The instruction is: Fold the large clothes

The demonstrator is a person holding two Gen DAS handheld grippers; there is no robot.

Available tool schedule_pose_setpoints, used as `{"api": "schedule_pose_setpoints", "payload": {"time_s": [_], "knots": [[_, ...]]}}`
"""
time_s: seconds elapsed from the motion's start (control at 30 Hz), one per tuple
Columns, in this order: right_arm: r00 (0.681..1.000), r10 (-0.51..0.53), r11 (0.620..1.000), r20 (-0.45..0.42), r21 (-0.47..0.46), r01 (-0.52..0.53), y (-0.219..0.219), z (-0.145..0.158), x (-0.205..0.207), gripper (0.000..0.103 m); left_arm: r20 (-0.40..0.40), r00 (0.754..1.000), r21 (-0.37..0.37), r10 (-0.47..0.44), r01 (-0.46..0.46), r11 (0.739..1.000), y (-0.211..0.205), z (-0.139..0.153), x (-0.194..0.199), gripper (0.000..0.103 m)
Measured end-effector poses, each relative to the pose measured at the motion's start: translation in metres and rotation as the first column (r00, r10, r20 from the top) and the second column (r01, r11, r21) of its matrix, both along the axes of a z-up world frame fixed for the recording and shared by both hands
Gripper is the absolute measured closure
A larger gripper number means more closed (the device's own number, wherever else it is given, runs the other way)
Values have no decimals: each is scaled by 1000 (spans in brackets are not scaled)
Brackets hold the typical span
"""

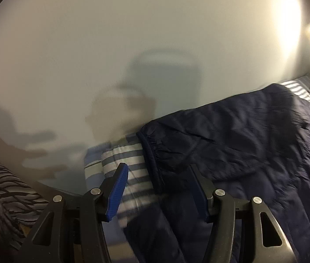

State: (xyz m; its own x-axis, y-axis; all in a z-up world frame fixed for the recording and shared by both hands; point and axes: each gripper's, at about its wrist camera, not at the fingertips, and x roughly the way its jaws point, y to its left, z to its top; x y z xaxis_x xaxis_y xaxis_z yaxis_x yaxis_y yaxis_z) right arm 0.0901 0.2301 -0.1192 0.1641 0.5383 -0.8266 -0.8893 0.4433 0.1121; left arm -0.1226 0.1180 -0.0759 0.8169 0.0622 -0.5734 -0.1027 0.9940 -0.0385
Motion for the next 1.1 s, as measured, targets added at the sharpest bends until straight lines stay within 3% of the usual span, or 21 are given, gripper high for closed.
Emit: {"api": "schedule_pose_setpoints", "payload": {"time_s": [0.33,0.43,0.5,0.53,0.7,0.83,0.97,1.1], "knots": [[1000,29,988,12,-149,-27,42,-56,14,48,4,1000,5,8,-8,1000,7,-3,13,38],[1000,11,986,1,-169,-11,45,-69,21,63,8,1000,21,9,-9,1000,4,-4,19,38],[1000,-1,989,-5,-147,1,42,-68,24,86,5,1000,28,10,-10,1000,3,-4,23,38],[1000,-13,991,-17,-134,11,39,-66,26,91,3,1000,31,9,-9,999,3,-5,25,38],[990,-83,996,-113,10,85,11,-39,50,97,11,1000,49,0,-1,999,-1,-1,35,38],[972,-162,971,-168,148,188,-19,-4,76,97,26,1000,71,-8,6,997,-8,9,45,38],[938,-269,907,-220,269,323,-63,37,114,97,32,999,55,-20,18,998,-11,24,67,38],[891,-386,820,-241,354,451,-126,72,143,97,35,999,34,-36,35,999,-19,40,97,38]]}}
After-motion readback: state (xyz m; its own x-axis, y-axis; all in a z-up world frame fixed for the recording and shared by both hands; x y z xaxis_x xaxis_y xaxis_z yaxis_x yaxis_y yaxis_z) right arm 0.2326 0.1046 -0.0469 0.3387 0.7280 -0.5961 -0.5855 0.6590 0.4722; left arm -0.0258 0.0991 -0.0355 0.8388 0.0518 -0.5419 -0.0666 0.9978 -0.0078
